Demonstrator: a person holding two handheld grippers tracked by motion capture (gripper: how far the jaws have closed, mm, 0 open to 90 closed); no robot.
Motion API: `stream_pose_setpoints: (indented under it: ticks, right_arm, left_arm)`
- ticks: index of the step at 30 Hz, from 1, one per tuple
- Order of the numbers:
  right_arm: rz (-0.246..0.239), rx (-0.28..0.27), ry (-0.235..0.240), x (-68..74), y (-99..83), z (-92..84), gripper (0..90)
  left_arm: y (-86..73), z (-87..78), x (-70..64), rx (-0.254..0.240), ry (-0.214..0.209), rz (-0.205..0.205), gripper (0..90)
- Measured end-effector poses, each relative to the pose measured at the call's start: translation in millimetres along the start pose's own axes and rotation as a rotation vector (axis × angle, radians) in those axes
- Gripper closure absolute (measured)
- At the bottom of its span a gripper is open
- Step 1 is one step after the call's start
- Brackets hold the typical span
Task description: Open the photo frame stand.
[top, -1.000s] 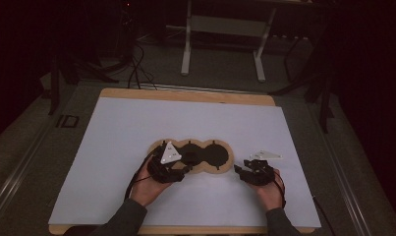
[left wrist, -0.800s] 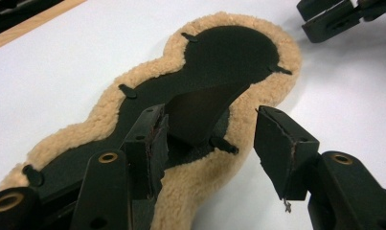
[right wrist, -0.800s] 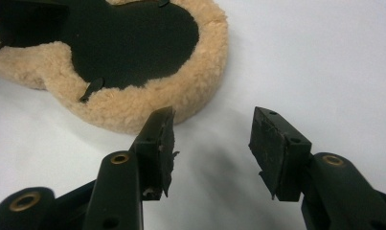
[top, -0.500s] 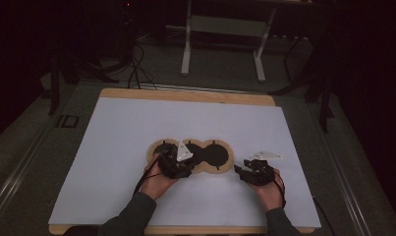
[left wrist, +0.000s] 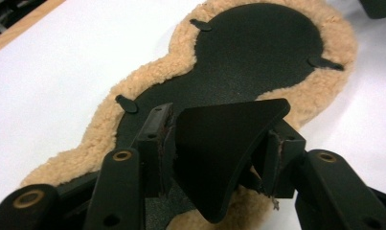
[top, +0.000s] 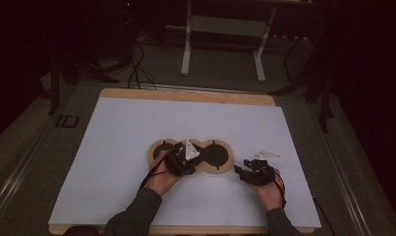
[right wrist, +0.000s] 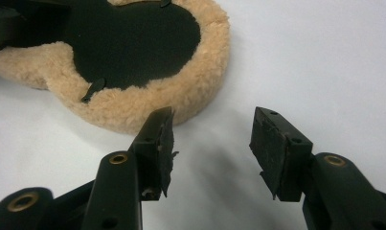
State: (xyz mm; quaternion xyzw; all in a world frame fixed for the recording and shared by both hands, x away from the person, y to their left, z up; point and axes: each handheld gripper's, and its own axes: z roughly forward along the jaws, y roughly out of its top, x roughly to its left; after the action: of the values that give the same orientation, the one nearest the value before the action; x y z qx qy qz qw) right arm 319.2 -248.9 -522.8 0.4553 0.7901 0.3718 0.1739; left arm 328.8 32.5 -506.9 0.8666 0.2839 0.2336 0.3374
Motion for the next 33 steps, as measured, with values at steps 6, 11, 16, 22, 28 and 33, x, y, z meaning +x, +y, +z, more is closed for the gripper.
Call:
stream_pose_setpoints:
  ticks: [6,11,16,22,28,33]
  right_arm:
    - [0.002,-0.001,0.001,0.0,0.0,0.0,49.2]
    - [0.001,0.000,0.001,-0.1,0.0,0.3,49.0]
    - [-0.002,0.001,0.007,0.9,0.5,0.1,48.9]
    - [-0.004,-0.003,0.018,1.6,1.7,-1.1,48.3]
    - [-0.005,-0.014,0.035,3.8,3.8,-3.1,47.1]
    - [-0.006,-0.013,0.052,5.2,5.7,-4.2,45.0]
  left_arm:
    - [1.3,1.0,-2.2,0.005,0.032,0.019,59.5]
    - [2.7,-0.7,-3.2,-0.006,0.057,0.040,64.9]
    - [4.4,-2.2,-0.6,-0.008,0.056,0.041,68.1]
    - [2.4,-3.7,2.0,-0.023,0.043,0.034,68.8]
    - [-0.4,-5.9,4.9,-0.044,0.028,0.020,69.0]
    - [-2.4,-7.4,6.1,-0.059,0.023,0.017,69.2]
